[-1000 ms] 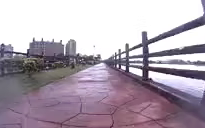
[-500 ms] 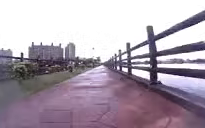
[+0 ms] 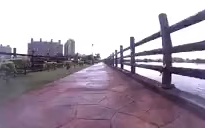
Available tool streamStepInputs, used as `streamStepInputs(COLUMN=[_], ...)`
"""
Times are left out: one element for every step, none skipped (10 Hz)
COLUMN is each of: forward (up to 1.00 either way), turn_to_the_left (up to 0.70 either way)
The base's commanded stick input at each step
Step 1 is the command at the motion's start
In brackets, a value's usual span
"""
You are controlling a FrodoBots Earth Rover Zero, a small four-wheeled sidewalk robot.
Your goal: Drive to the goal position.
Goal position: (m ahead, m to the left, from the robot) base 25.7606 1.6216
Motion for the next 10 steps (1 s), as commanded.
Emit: streamStepInputs(forward=[1.0, 1.0, 1.0, 1.0, 0.91, 0.52, 0.14, 0.0, 0.0, 0.0], turn_to_the_left=[-0.01, -0.01, -0.01, -0.01, -0.01, -0.01, 0.0, 0.0, 0.0, 0.0])
